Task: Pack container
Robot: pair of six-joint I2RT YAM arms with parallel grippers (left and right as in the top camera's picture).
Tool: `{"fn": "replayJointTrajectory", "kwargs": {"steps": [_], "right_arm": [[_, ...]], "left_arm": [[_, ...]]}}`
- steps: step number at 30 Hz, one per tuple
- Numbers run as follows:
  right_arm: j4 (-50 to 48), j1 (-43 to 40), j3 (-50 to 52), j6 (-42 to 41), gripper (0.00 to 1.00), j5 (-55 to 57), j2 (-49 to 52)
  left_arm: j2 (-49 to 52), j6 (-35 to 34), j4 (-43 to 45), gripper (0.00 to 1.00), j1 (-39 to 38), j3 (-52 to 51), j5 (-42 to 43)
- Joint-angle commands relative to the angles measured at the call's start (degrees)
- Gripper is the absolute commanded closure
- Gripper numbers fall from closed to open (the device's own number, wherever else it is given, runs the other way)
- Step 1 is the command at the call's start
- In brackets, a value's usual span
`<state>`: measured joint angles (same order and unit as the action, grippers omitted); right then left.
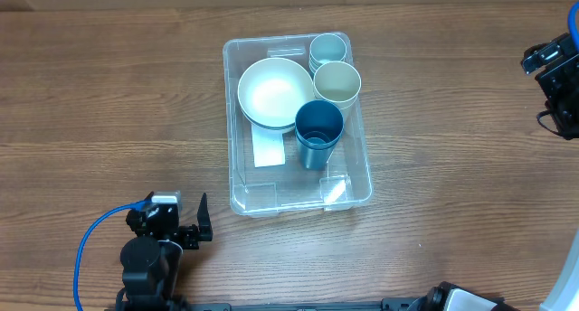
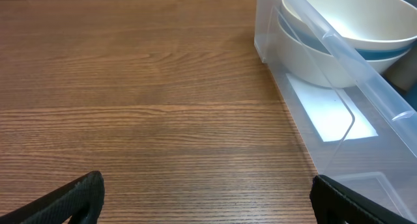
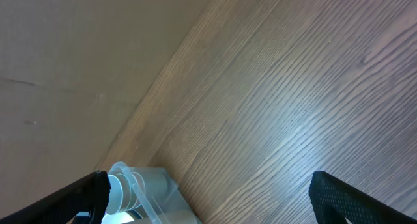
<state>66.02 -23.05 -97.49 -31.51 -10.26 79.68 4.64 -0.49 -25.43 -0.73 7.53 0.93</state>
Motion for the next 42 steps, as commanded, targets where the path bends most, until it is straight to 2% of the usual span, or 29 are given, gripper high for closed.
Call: {"fn": "replayJointTrajectory", "kwargs": {"steps": [1, 14, 17, 20, 23, 24, 26, 29, 36, 42], "right_arm": [[-0.3, 0.1, -0.3, -0.3, 0.00, 0.1, -0.2], [0.0, 0.2, -0.3, 0.4, 0.00, 0.8, -0.5], [6.4, 1.4, 0.0, 6.4, 0.00, 8.9, -4.1], [3.1, 5.4, 3.3, 7.6, 0.00, 14.7, -10.9], [-5.1, 11.1, 10.8, 13.6, 0.00, 16.2, -19.0], [-9.9, 14.4, 16.8, 18.4, 0.00, 16.2, -24.2], [-15.8, 17.7, 24.8, 21.4, 0.00, 16.2, -30.8], [-21.4, 20.1, 37.7, 21.5, 0.00, 16.2, -41.3], [-24.1, 20.2, 61.7, 21.5, 0.00, 16.0, -59.8], [-31.5, 20.2, 77.3, 21.2, 0.00, 12.4, -65.5]], "left_arm": [[-0.6, -1.0, 0.4, 0.00, 0.4, -0.3, 0.6], [-0.6, -1.0, 0.4, 0.00, 0.4, -0.3, 0.6], [-0.6, -1.0, 0.4, 0.00, 0.4, -0.3, 0.6], [-0.6, -1.0, 0.4, 0.00, 0.4, -0.3, 0.6], [-0.6, -1.0, 0.4, 0.00, 0.4, -0.3, 0.6], [-0.6, -1.0, 0.4, 0.00, 0.4, -0.3, 0.6], [-0.6, -1.0, 0.4, 0.00, 0.4, -0.3, 0.6], [-0.6, -1.0, 0.4, 0.00, 0.4, -0.3, 0.6], [-0.6, -1.0, 0.4, 0.00, 0.4, -0.3, 0.6], [-0.6, -1.0, 0.4, 0.00, 0.4, -0.3, 0.6]]}}
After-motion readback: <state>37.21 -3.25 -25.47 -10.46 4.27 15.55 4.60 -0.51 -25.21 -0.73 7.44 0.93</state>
